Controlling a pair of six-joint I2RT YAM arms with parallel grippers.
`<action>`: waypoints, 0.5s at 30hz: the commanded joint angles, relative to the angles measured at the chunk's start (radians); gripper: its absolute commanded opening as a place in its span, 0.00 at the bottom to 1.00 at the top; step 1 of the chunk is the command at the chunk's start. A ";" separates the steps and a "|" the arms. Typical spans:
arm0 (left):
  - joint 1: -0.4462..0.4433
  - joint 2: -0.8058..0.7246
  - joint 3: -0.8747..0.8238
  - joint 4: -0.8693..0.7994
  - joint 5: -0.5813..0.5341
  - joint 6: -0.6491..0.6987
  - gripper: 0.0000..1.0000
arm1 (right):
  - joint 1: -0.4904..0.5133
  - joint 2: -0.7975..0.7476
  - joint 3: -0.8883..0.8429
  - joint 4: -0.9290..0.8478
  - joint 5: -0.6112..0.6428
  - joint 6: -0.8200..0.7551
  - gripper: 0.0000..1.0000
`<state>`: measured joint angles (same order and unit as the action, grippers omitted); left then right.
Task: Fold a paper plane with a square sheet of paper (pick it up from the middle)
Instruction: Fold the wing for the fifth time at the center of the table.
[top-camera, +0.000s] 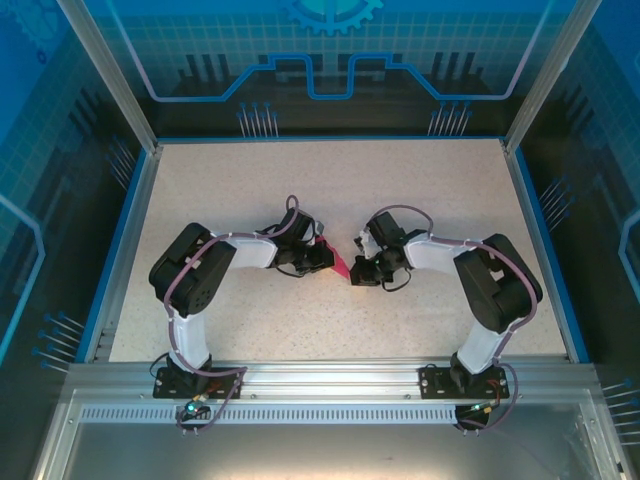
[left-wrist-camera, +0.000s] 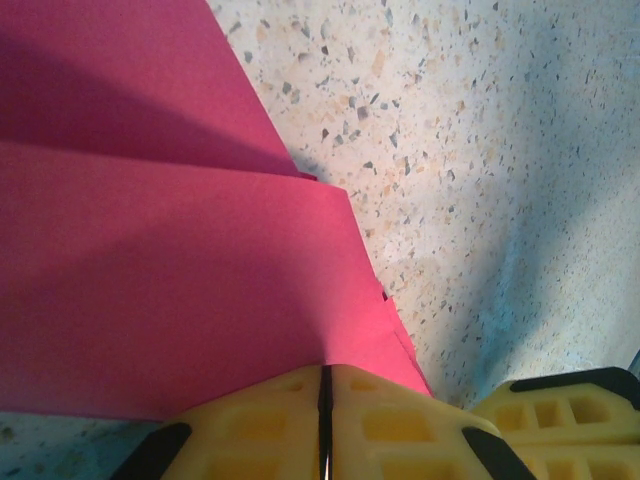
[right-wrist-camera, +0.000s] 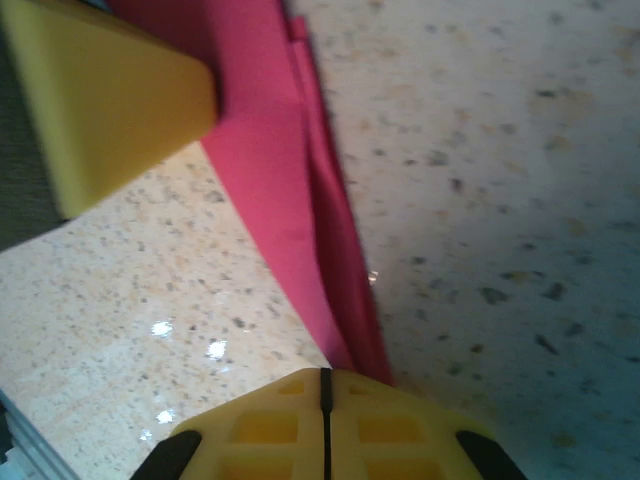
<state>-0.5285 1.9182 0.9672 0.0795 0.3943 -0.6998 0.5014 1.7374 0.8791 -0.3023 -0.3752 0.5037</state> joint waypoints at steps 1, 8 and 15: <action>-0.002 0.079 -0.021 -0.117 -0.098 0.026 0.08 | -0.036 0.007 -0.052 -0.016 0.017 0.001 0.04; -0.002 0.081 -0.018 -0.120 -0.099 0.029 0.08 | -0.073 -0.029 -0.103 -0.030 0.042 -0.003 0.04; -0.001 0.079 -0.015 -0.123 -0.098 0.029 0.08 | -0.055 -0.163 -0.061 -0.074 0.048 0.002 0.05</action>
<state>-0.5285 1.9217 0.9733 0.0742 0.3946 -0.6998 0.4442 1.6310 0.8028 -0.3149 -0.3508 0.5045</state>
